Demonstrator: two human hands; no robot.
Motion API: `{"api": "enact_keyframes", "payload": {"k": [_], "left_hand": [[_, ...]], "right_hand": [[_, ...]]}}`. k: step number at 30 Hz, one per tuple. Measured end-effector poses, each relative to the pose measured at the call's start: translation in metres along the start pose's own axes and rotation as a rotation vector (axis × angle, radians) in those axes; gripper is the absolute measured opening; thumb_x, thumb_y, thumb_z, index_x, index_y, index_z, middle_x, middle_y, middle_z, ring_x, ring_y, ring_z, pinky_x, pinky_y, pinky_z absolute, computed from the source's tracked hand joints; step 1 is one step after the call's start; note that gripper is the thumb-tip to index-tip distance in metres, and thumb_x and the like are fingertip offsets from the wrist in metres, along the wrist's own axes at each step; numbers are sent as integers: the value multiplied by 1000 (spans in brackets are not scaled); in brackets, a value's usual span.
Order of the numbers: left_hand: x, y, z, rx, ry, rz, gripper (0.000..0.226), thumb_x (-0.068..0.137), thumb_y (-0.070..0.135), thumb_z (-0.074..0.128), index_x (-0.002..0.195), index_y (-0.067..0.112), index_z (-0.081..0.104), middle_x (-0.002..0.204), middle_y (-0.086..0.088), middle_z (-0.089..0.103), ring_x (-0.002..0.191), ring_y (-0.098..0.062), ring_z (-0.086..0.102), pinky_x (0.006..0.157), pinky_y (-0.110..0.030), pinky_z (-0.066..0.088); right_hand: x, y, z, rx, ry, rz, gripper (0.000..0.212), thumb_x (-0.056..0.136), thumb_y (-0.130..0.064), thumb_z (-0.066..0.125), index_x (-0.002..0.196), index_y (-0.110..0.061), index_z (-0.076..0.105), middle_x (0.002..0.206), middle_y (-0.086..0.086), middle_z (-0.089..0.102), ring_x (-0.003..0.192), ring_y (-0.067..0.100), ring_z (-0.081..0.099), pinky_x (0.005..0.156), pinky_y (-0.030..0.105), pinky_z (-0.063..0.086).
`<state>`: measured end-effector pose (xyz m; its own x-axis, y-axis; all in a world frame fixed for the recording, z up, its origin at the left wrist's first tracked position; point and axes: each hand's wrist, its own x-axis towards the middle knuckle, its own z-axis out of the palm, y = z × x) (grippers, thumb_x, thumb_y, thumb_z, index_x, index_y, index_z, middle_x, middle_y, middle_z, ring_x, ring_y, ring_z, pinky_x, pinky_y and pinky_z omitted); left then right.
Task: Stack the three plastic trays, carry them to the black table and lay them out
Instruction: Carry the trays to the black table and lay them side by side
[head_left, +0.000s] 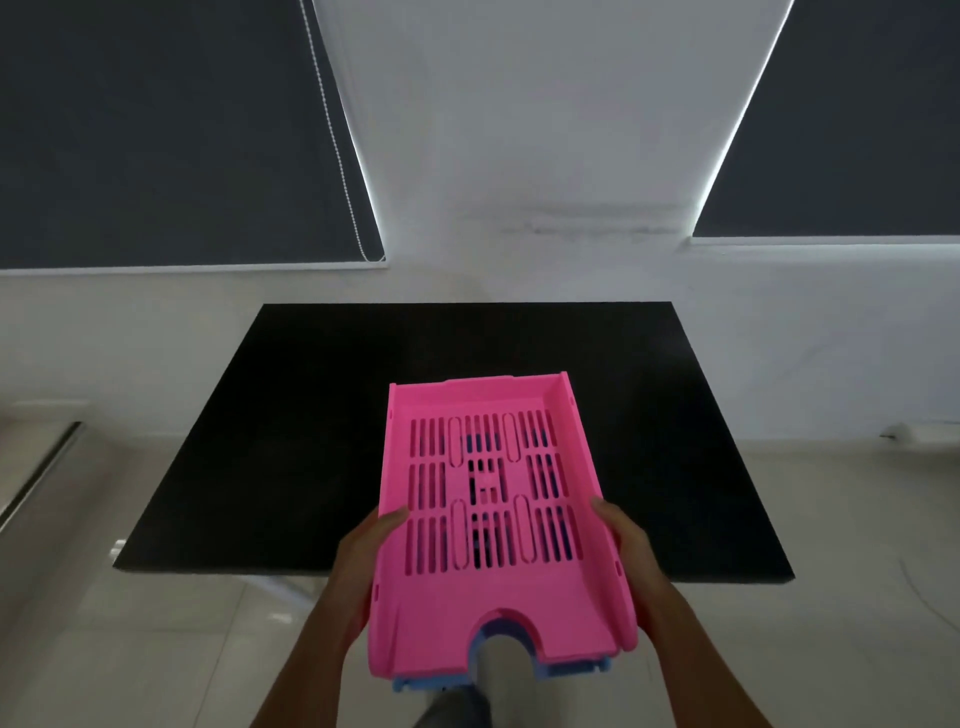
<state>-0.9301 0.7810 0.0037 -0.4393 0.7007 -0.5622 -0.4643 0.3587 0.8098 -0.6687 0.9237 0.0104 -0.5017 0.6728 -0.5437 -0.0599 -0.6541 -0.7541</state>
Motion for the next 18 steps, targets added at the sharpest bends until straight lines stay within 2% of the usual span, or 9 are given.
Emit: {"api": "enact_keyframes", "payload": {"k": [3, 6, 8, 12, 15, 18], "left_hand": [[45, 24, -7, -15, -33, -23, 51, 67, 39, 86, 108, 10, 75, 108, -28, 73, 94, -42, 70, 94, -64, 53], [89, 53, -12, -48, -70, -35, 51, 74, 31, 78, 117, 6, 70, 107, -27, 73, 91, -40, 70, 90, -58, 56], [115, 75, -14, -32, -87, -45, 51, 74, 30, 74, 119, 7, 69, 106, -25, 75, 93, -39, 70, 87, -54, 57], [158, 110, -17, 15, -120, -38, 54, 76, 34, 72, 124, 11, 67, 106, -21, 76, 91, -36, 72, 84, -51, 57], [179, 125, -18, 49, -138, -22, 55, 76, 35, 71, 126, 12, 65, 98, -15, 78, 85, -30, 73, 77, -46, 58], [187, 130, -19, 55, -138, -23, 58, 76, 39, 77, 126, 13, 65, 98, -14, 79, 85, -30, 74, 76, -47, 58]], "right_hand": [[41, -16, 17, 40, -7, 1, 49, 88, -40, 61, 115, 1, 65, 94, 22, 71, 76, 33, 71, 68, 43, 62], [78, -37, 37, 109, -16, 51, 41, 96, -34, 55, 115, 0, 68, 96, 25, 72, 76, 35, 71, 70, 45, 61], [104, -51, 48, 98, 10, 43, 44, 93, -34, 56, 119, 0, 65, 95, 24, 72, 76, 34, 71, 72, 45, 60], [146, -76, 67, 61, 40, 50, 48, 89, -39, 55, 119, -2, 63, 94, 21, 73, 77, 33, 71, 72, 44, 60], [167, -86, 72, 61, 32, 57, 52, 85, -41, 56, 119, -3, 64, 100, 22, 72, 80, 34, 70, 74, 45, 59], [178, -88, 71, 54, 39, 67, 52, 87, -40, 56, 121, -2, 64, 104, 24, 72, 84, 35, 71, 75, 46, 61]]}}
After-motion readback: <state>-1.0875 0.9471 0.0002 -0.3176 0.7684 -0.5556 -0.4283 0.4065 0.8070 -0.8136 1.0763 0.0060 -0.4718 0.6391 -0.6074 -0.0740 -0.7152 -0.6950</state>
